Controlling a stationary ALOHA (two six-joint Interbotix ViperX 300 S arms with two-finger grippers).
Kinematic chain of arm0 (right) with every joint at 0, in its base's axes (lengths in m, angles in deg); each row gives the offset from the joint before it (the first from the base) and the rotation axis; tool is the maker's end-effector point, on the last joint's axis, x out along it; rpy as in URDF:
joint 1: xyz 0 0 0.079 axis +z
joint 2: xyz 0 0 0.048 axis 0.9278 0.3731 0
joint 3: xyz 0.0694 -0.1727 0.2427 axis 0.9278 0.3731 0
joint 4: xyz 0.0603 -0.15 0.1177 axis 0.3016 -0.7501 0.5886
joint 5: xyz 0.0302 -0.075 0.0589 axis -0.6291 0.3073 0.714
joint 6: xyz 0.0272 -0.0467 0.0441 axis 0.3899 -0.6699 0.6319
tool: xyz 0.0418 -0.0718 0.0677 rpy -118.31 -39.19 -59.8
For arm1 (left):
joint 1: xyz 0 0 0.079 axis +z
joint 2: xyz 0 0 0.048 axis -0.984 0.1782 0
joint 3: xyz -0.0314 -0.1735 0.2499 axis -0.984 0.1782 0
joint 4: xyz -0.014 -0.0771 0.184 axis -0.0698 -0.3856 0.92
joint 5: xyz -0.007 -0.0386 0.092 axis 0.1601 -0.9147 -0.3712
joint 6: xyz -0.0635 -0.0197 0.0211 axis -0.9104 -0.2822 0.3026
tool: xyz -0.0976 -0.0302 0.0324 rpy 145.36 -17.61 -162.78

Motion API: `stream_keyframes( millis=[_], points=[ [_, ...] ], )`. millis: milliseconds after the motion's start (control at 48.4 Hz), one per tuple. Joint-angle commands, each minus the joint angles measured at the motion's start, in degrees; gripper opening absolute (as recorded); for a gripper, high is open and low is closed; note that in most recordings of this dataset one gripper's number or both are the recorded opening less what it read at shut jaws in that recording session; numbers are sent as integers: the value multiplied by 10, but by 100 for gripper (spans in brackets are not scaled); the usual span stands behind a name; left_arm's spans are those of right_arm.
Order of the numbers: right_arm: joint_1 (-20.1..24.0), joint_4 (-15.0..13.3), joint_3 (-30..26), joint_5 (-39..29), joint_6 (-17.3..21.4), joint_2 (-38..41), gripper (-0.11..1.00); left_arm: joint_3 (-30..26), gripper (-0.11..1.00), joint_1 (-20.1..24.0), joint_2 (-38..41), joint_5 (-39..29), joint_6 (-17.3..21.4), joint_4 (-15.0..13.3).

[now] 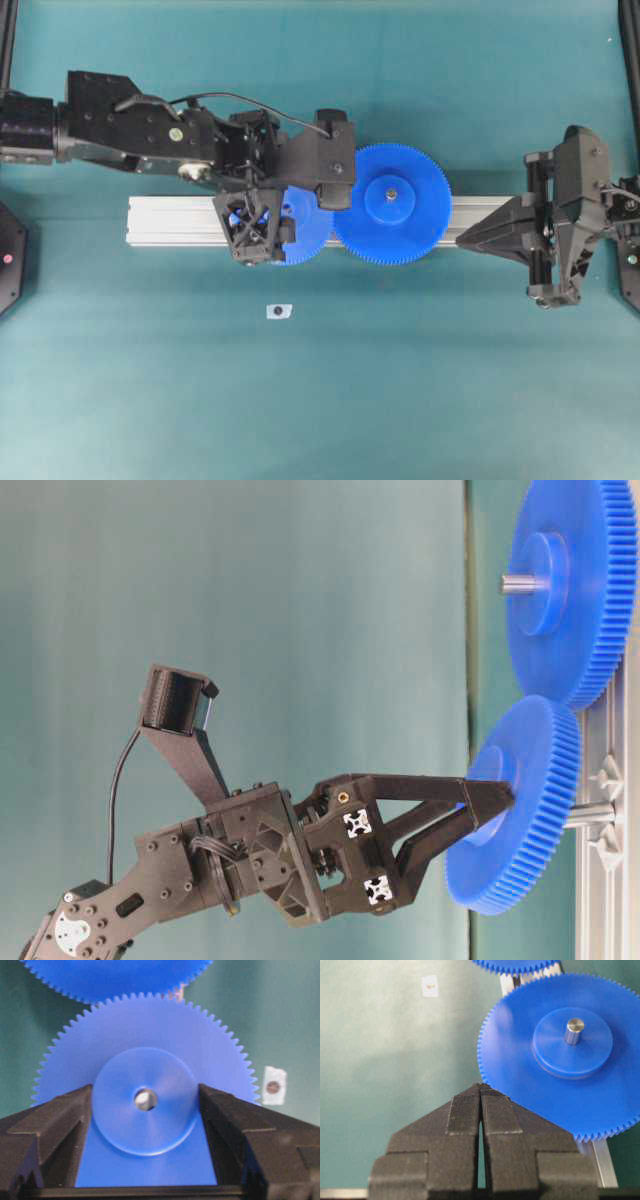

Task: Insert the small gear onto the shaft.
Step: 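Align the gear's bore with the shaft and push it on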

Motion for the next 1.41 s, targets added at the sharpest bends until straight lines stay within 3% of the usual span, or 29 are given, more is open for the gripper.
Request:
stream_keyframes(
  millis=[0, 1178, 1385],
  points=[
    [2, 1, -5, 3, 4, -4, 1, -1, 71, -9, -9, -5, -2, 2],
    [1, 1, -4, 3, 12, -5, 1, 29, 71, -4, -18, 5, 1, 2],
    [1, 0, 1, 3, 14, -10, 1, 30, 71, 12, -15, 8, 16, 2]
  ],
)
